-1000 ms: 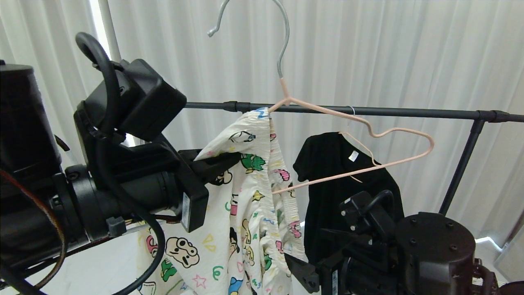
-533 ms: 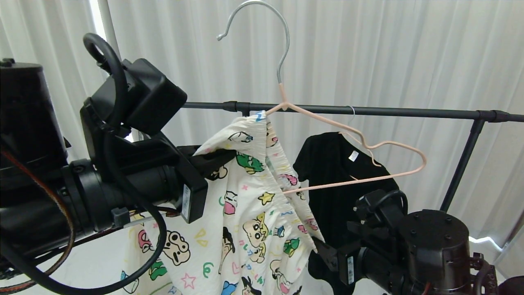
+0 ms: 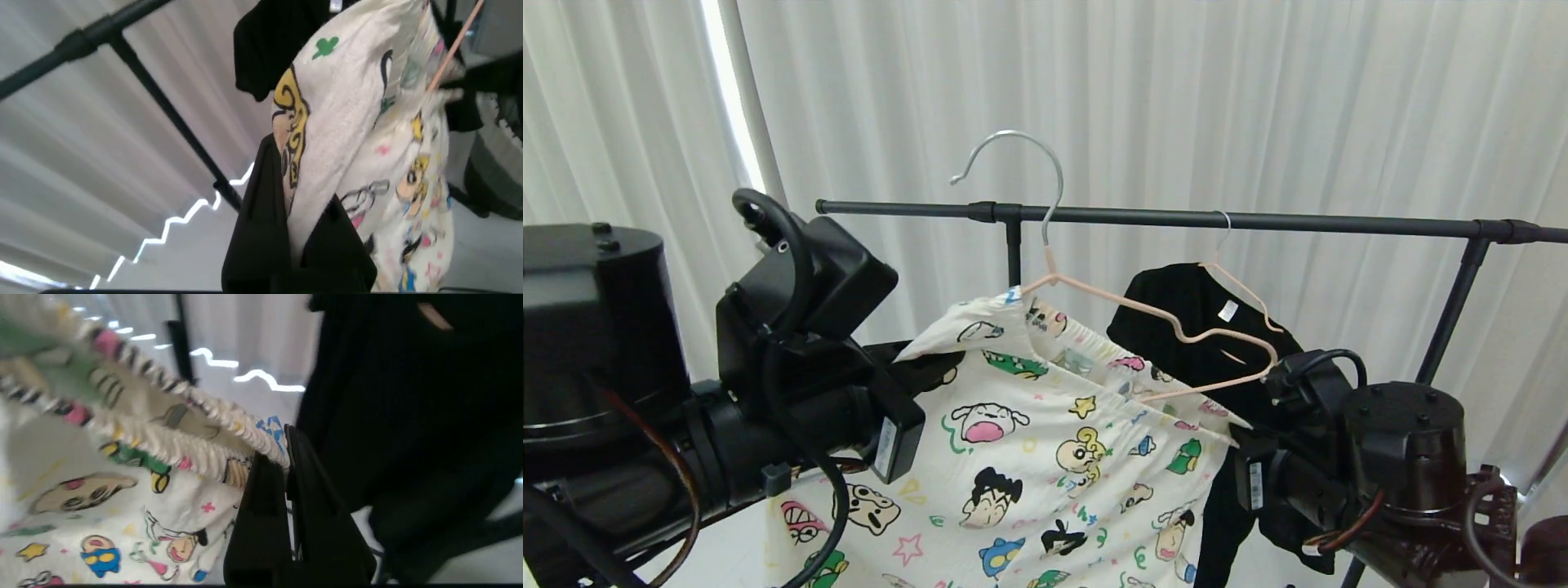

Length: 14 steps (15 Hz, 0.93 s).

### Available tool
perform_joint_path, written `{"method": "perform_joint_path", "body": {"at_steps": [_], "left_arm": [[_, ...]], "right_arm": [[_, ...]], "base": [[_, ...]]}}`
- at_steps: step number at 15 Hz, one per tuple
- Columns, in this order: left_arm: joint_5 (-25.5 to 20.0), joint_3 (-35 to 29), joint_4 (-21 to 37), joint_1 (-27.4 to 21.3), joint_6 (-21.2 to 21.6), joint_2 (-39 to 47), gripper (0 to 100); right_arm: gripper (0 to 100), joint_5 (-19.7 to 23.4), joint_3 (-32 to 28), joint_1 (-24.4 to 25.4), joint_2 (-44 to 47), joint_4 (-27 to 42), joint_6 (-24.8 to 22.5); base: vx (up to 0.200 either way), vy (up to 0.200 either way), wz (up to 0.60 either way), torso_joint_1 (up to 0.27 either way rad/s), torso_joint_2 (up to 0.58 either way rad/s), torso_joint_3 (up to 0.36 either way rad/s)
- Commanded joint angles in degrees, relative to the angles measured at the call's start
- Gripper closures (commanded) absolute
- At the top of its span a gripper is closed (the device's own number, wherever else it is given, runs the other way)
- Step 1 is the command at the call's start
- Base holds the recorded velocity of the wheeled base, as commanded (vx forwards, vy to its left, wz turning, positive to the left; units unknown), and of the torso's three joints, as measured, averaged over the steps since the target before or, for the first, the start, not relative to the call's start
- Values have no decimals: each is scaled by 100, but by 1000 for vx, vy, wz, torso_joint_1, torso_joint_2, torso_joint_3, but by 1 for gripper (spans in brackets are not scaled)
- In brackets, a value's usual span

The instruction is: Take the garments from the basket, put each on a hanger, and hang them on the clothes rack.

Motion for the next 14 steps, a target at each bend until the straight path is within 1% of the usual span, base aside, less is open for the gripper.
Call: {"method": "perform_joint_path", "body": {"at_steps": [1, 2, 3, 5, 7, 8, 10, 11, 12, 13, 14], "left_arm": [[6, 533, -329, 227, -1, -137, 100], [6, 841, -522, 324, -1, -251, 100], [-3, 1025, -522, 333, 8, -383, 100], [-12, 1368, -522, 333, 8, -514, 100], [-3, 1535, -513, 333, 25, -506, 100], [-3, 1606, -513, 342, 131, -488, 100], [6, 1781, -513, 517, 614, -374, 100], [41, 1816, -513, 588, 737, -233, 100], [120, 1808, -513, 597, 755, -163, 100], [533, 1773, -522, 588, 746, 4, 100], [726, 1720, -522, 561, 676, 110, 100]], "right_arm": [[100, 10, -46, -348, -119, -7, -52], [100, 36, -55, -524, -171, -7, -60], [100, 36, -64, -568, -215, -7, -60], [100, 142, -81, -568, -312, -7, -60], [100, 256, -99, -568, -373, -7, -157], [100, 309, -99, -568, -391, 2, -227], [100, 449, -99, -568, -514, 19, -377], [100, 485, -99, -541, -576, 63, -447], [0, 485, -108, -515, -637, 160, -500], [0, 564, -169, -427, -874, 573, -579], [0, 748, -213, -365, -1015, 749, -588]], "base": [[0, 0, 0, 0, 0, 0], [0, 0, 0, 0, 0, 0], [0, 0, 0, 0, 0, 0], [0, 0, 0, 0, 0, 0], [0, 0, 0, 0, 0, 0], [0, 0, 0, 0, 0, 0], [0, 0, 0, 0, 0, 0], [0, 0, 0, 0, 0, 0], [0, 0, 0, 0, 0, 0], [0, 0, 0, 0, 0, 0], [0, 0, 0, 0, 0, 0]]}}
